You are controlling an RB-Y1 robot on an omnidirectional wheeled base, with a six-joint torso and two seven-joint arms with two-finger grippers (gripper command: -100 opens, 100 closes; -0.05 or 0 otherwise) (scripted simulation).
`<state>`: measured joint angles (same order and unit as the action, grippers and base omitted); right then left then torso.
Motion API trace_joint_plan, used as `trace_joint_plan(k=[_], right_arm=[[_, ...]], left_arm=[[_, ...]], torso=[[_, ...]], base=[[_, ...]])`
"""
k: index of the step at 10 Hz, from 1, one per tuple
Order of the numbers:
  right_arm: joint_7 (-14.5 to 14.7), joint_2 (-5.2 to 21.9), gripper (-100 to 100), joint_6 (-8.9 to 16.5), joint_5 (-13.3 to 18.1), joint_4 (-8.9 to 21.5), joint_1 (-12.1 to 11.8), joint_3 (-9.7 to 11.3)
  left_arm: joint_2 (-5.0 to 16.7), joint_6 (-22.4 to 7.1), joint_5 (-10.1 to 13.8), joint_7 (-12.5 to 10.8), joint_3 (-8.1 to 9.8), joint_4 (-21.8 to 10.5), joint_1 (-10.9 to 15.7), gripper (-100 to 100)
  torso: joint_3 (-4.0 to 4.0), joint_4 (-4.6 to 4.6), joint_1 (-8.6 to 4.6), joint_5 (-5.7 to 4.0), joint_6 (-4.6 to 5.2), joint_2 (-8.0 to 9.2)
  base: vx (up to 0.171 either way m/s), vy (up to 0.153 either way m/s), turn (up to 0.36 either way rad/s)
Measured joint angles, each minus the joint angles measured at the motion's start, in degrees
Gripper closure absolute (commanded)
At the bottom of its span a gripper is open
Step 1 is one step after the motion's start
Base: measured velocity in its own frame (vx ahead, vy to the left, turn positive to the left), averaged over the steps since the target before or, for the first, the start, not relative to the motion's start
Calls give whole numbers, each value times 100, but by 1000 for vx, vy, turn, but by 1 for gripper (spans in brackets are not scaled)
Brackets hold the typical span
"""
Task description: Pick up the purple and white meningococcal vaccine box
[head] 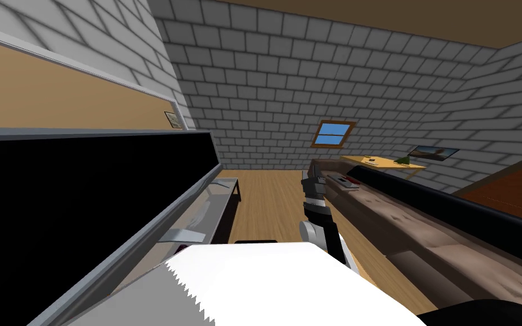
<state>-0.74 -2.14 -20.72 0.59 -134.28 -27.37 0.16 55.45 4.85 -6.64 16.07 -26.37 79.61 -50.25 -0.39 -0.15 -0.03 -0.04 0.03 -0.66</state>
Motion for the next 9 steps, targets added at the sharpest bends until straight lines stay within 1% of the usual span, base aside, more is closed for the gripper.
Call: trace_joint_plan(k=[2, 4, 5, 6, 8, 9], right_arm=[[0, 0, 0, 0, 0, 0, 1, 0], [0, 1, 0, 0, 0, 0, -1, -1], [0, 0, 0, 0, 0, 0, -1, 0], [0, 0, 0, 0, 0, 0, -1, 0], [0, 0, 0, 0, 0, 0, 0, 0], [0, 0, 0, 0, 0, 0, 0, 0]], left_arm=[[57, 36, -70, 16, -156, -230, -3, -100], [277, 101, -140, -39, -476, -543, 55, -100], [299, 90, -203, -52, -650, -688, 114, -100], [380, 92, -241, -85, -822, -798, 169, -100], [464, 196, -329, -130, -1064, -1046, 229, -100], [493, 219, -358, -168, -1210, -1121, 279, -100]], torso=[[11, 4, 4, 1, 0, 18], [-12, -4, 22, 5, 2, -23], [-21, -8, 10, 4, 1, -38], [-22, -8, 3, 1, 1, -37], [-7, -3, 7, 2, 0, -9], [-3, 3, 12, 0, 16, -6]], base=[[158, 33, -157], [277, 45, -160], [270, 13, -122], [230, 27, -119], [168, 29, -124], [164, -6, -193]])
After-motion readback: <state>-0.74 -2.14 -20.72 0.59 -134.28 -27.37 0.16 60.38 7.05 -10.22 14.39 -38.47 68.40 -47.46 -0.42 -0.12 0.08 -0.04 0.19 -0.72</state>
